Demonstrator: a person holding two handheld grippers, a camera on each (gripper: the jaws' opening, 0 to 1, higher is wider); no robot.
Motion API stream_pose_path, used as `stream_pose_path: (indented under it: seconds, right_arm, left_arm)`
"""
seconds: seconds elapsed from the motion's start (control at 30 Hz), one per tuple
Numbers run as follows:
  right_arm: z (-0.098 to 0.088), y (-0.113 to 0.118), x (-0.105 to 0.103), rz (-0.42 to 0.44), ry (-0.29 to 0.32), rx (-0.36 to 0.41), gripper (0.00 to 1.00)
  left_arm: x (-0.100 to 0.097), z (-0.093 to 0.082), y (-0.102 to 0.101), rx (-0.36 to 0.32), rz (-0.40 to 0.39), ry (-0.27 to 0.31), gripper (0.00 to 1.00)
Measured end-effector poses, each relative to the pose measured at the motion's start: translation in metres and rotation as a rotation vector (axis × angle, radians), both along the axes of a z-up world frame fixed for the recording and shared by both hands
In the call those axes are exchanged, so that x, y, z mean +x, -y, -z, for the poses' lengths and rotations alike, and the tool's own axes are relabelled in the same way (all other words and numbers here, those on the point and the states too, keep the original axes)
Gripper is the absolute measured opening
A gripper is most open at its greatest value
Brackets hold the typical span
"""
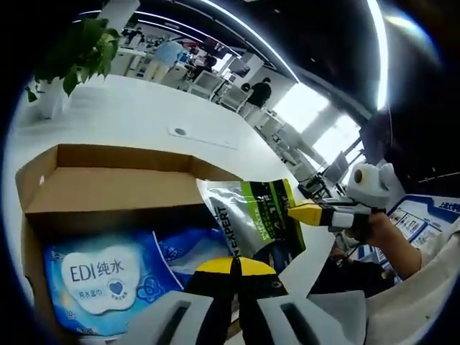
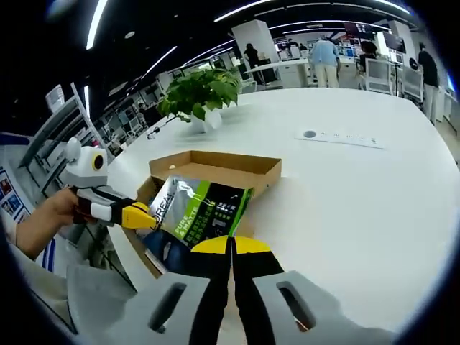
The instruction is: Operate the shoe box by opening the lid, removing the specified soft item, and placing it in the target area until the item is outside and the box remains undamaged.
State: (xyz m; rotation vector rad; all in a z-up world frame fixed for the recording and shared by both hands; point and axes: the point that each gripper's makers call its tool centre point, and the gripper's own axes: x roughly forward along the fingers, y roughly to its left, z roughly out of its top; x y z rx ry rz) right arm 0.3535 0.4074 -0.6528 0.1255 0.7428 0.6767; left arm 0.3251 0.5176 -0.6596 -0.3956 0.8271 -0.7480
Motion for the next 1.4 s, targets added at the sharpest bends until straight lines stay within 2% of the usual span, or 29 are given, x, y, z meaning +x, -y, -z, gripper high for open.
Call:
stream_pose_path:
  seconds: [0.33,1.0,1.4]
  right_arm:
    - [0.001,0.03,0.005,0.05,-0.006,-0.014,0.0]
    - [0.007,0.083,0.016,0.144,-0.001,-0.047,0.0]
    - [0.017,0.104,0.022,0.188,-0.01,-0.063,0.0]
  left_arm:
    - [0.006,0.001,0.027,-0.001,0.049,-0.002,0.0]
    - [0.016,0.01,0.082,0.039,0.139,-0.007,0.0]
    - [0.026,0.017,0.103,0.079,0.178,-0.01,0.0]
